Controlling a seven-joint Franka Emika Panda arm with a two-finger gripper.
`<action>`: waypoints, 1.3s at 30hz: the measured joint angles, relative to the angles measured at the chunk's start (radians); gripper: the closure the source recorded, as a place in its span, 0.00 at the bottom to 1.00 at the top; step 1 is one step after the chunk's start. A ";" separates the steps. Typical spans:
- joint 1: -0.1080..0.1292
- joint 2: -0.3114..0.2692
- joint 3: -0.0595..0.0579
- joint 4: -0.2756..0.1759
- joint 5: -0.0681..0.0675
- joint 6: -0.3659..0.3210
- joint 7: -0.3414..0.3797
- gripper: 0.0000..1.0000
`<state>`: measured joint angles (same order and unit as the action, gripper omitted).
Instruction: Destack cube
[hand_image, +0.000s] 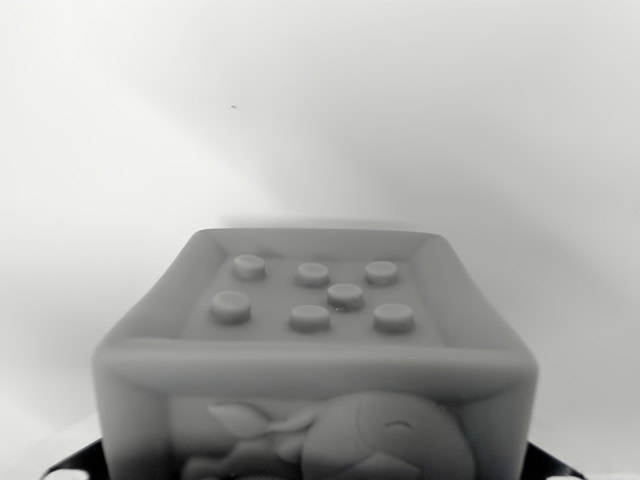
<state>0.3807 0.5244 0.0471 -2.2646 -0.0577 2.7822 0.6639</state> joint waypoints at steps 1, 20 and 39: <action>0.000 0.004 -0.001 0.001 0.000 0.003 0.000 1.00; 0.005 0.029 -0.005 0.010 0.000 0.020 0.000 0.00; 0.005 0.029 -0.005 0.010 0.000 0.020 0.000 0.00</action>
<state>0.3857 0.5536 0.0418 -2.2542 -0.0577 2.8026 0.6639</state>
